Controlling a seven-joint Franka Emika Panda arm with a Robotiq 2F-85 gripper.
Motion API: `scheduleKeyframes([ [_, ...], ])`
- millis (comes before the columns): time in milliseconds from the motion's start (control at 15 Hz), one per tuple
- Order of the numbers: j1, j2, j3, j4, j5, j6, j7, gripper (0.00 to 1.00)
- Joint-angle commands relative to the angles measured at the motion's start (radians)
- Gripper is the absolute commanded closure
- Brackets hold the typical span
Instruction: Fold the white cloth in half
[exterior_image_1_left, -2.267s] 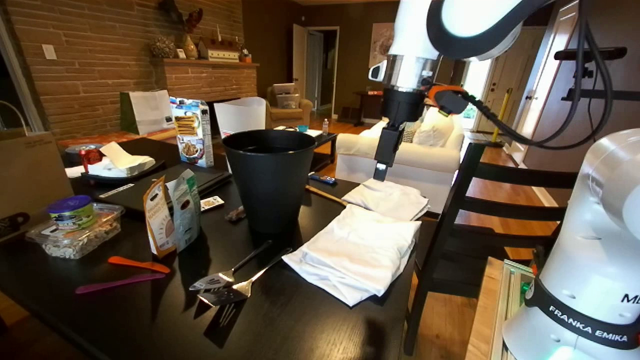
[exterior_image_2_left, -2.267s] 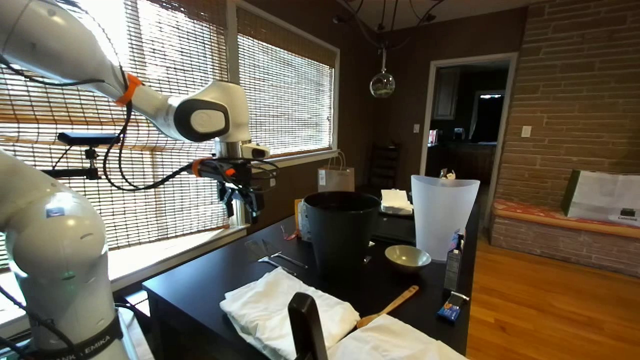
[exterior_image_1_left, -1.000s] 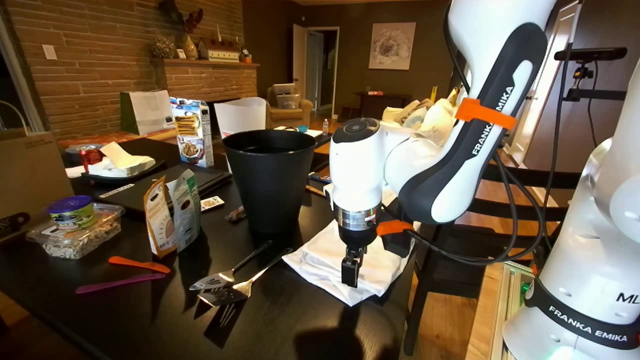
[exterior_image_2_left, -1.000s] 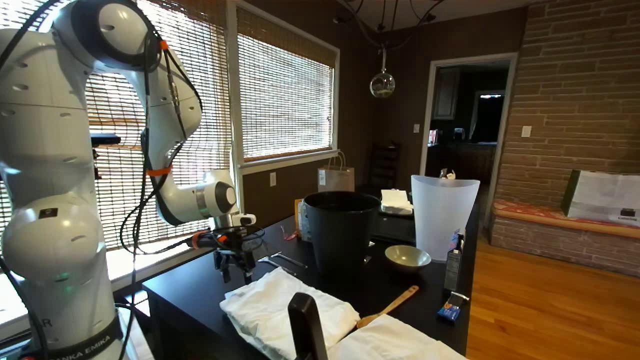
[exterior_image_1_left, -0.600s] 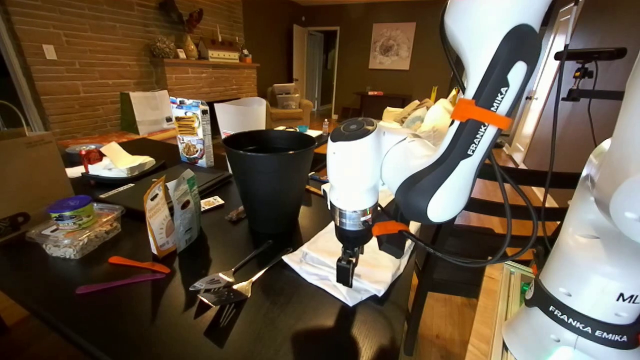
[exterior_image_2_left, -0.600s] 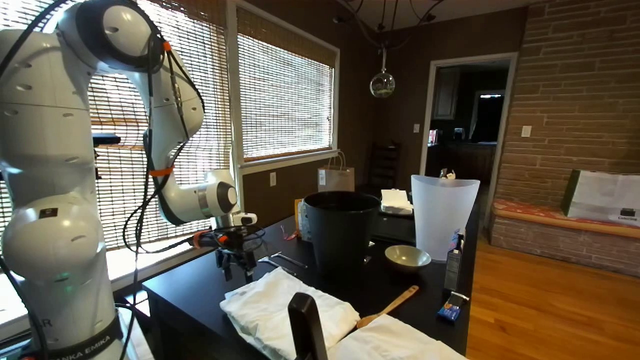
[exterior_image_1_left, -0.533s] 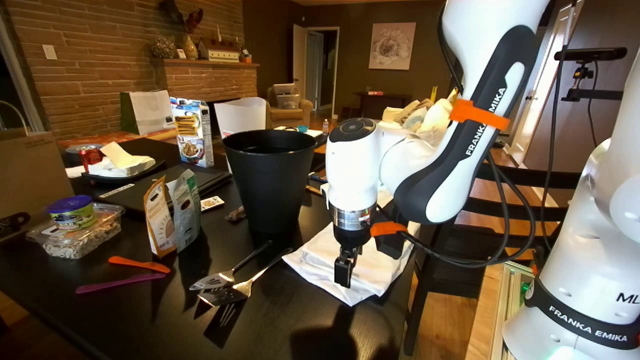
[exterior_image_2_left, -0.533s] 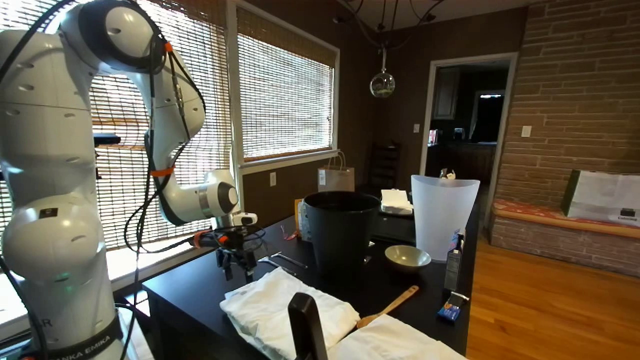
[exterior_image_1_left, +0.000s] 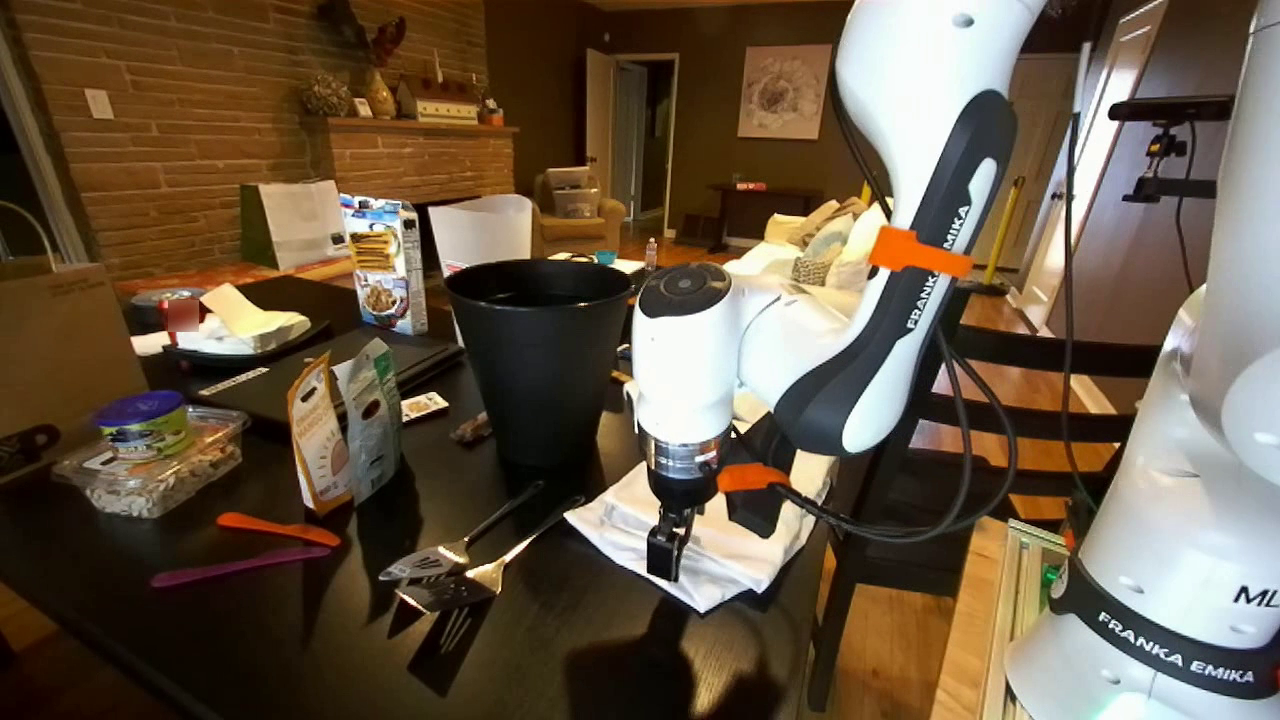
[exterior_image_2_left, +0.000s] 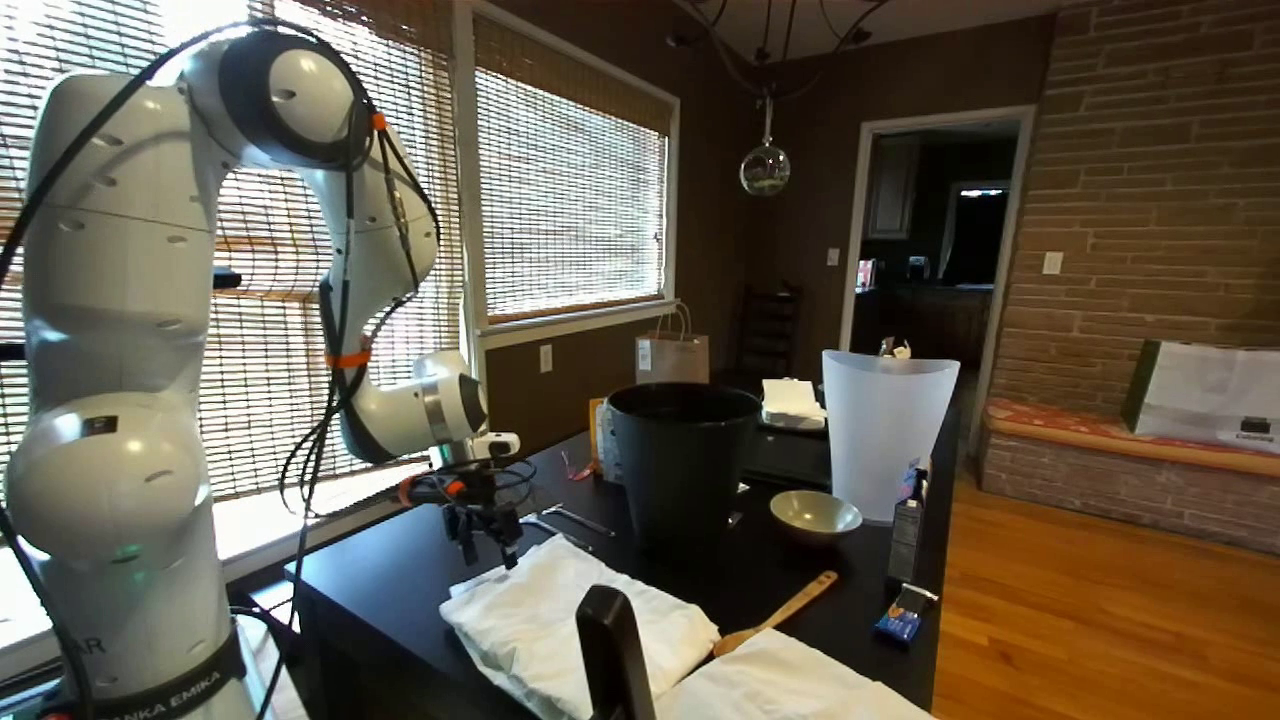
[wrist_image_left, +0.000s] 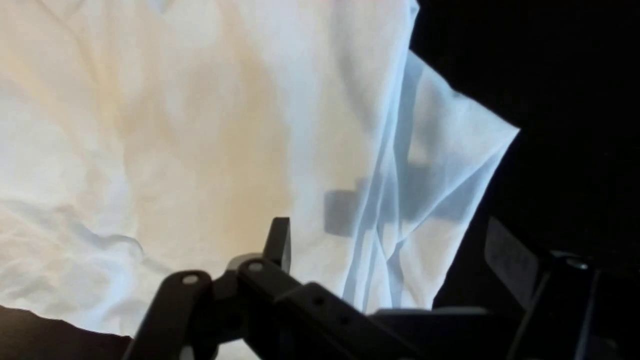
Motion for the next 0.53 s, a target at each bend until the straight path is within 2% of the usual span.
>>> scheduleKeyframes([
  [0, 0.016, 0.097, -0.029, 0.064, -0.089, 0.001, 0.082, 0.00],
  [467, 0.027, 0.194, -0.051, 0.125, -0.109, 0.008, 0.104, 0.00],
])
